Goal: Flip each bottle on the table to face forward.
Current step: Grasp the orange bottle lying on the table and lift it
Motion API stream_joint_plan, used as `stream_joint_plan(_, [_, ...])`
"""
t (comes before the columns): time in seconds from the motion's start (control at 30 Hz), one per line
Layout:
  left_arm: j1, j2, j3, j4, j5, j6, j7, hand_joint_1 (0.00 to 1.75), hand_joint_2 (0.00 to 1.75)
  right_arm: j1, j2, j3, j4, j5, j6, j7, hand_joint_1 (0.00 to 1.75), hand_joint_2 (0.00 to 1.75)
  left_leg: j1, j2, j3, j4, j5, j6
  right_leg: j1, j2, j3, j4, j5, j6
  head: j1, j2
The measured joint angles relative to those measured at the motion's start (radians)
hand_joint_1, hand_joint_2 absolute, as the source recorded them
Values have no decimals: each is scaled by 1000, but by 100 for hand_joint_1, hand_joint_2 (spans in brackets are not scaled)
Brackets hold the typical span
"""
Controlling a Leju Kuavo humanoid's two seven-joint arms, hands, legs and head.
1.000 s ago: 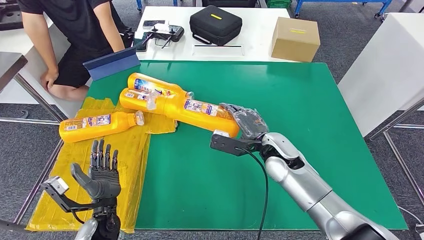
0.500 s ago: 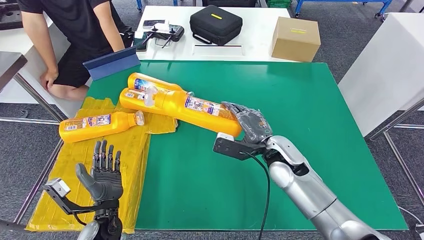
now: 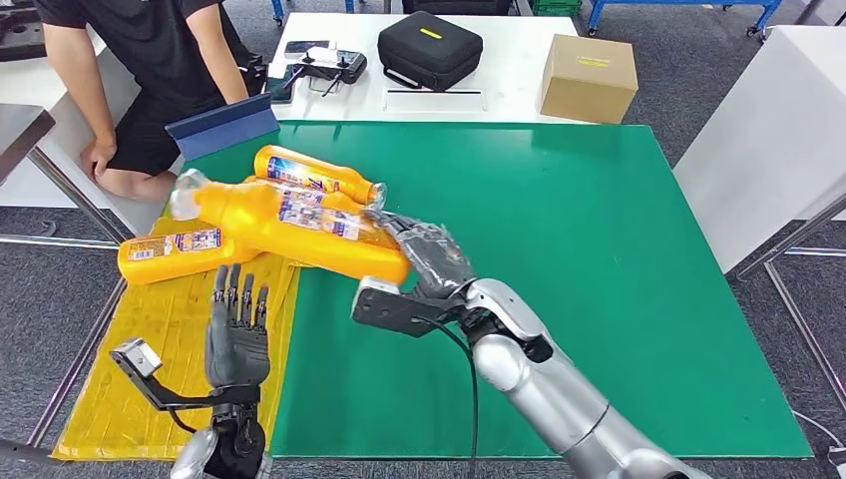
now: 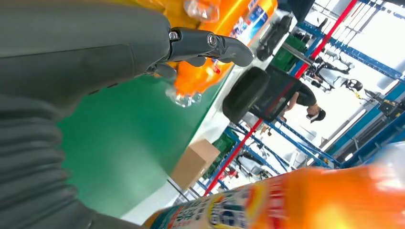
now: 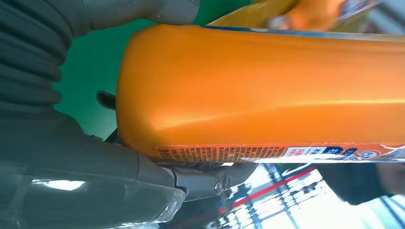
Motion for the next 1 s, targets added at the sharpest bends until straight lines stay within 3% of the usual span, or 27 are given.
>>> stream_joint_plan(0.17, [-54,-8,-37,22,35,-1,25,0,175,-57,150,99,46,-60,27,31,175,175,1,0,0,0,2,-1,1,0,0,1,0,0,0,0])
stream_joint_plan(0.27, [-66,-13,-63,35,40,-1,28,0,175,-81,207,147,91,-80,29,48,175,175,1,-1,-1,0,2,-1,0,-1,-1,1,0,0,0,0])
stream_joint_plan(0.57, [-109,-17,-86,59,62,-2,17,0,175,-112,266,191,239,-94,36,22,175,175,0,-1,0,0,2,-1,0,0,0,1,1,0,0,0])
stream_joint_plan(1.0, [-108,-16,-39,57,64,-3,8,0,175,-115,260,220,364,-119,11,-30,175,175,1,-1,-1,0,2,-1,0,0,-1,1,1,0,0,0])
